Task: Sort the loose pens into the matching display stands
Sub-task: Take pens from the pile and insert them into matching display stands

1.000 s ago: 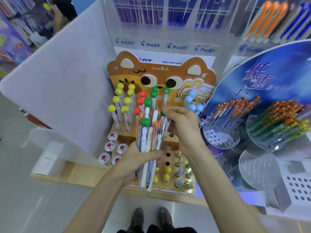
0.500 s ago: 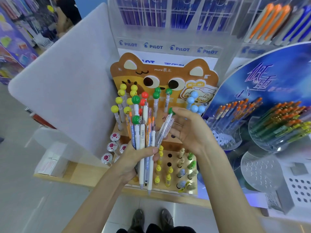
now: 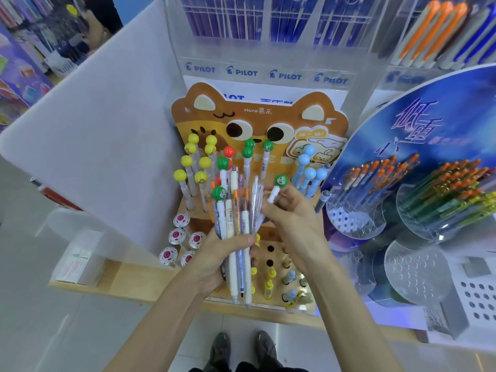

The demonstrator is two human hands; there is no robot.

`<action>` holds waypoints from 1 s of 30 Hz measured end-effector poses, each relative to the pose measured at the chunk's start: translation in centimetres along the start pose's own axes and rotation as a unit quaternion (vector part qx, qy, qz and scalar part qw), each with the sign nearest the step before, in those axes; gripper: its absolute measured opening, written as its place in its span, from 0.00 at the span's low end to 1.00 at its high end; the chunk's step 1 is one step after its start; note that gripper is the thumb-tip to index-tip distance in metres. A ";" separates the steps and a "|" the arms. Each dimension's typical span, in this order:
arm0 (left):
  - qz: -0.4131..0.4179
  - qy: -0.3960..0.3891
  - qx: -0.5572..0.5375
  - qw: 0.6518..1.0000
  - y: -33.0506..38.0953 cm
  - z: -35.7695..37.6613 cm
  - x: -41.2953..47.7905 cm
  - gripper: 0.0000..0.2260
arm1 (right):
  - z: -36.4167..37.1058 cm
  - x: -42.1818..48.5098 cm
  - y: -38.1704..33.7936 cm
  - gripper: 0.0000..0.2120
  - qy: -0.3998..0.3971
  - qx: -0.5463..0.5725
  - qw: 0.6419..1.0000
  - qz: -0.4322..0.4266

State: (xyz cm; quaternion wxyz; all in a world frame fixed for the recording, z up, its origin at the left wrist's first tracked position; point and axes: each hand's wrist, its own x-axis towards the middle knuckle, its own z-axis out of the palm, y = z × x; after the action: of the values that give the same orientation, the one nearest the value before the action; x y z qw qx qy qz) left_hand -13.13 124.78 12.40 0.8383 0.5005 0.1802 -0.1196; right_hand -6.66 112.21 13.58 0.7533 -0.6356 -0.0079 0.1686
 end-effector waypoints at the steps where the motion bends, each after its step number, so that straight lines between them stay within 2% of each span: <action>1: 0.002 0.007 0.007 1.000 0.0 0.3 0.1 0.19 | 0.4 -0.1 0.0 0.10 0.032 -0.034 0.999 -0.014; 5: 0.021 0.037 0.003 0.999 0.0 1.2 0.1 0.13 | 2.0 -0.7 -0.1 0.09 0.126 -0.131 0.980 -0.085; 10: 0.045 0.039 0.026 0.998 1.3 1.0 0.0 0.12 | 2.7 -0.1 -0.8 0.11 0.176 -0.106 0.974 -0.098; 14: 0.075 0.064 0.048 0.994 1.9 1.3 0.4 0.13 | 3.5 0.6 -0.9 0.13 0.219 -0.141 0.959 -0.110; 17: 0.103 0.103 0.066 0.987 1.7 1.3 0.9 0.14 | 3.8 0.6 -0.6 0.14 0.224 -0.148 0.956 -0.117; 20: 0.123 0.129 0.092 0.980 1.5 1.3 1.2 0.12 | 3.8 0.4 -0.2 0.10 0.222 -0.151 0.956 -0.119; 25: 0.151 0.146 0.139 0.968 1.2 1.6 1.6 0.13 | 3.7 0.4 0.2 0.11 0.205 -0.148 0.961 -0.108; 30: 0.148 0.141 0.160 0.966 1.6 0.7 1.7 0.13 | 3.0 0.7 0.1 0.10 0.176 -0.085 0.977 -0.091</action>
State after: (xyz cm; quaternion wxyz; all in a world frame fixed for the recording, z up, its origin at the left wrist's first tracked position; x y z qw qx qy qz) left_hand -10.87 124.91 13.26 0.7218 0.6608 0.1994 0.0507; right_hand -6.72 115.25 13.96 0.6984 -0.7136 0.0525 -0.0165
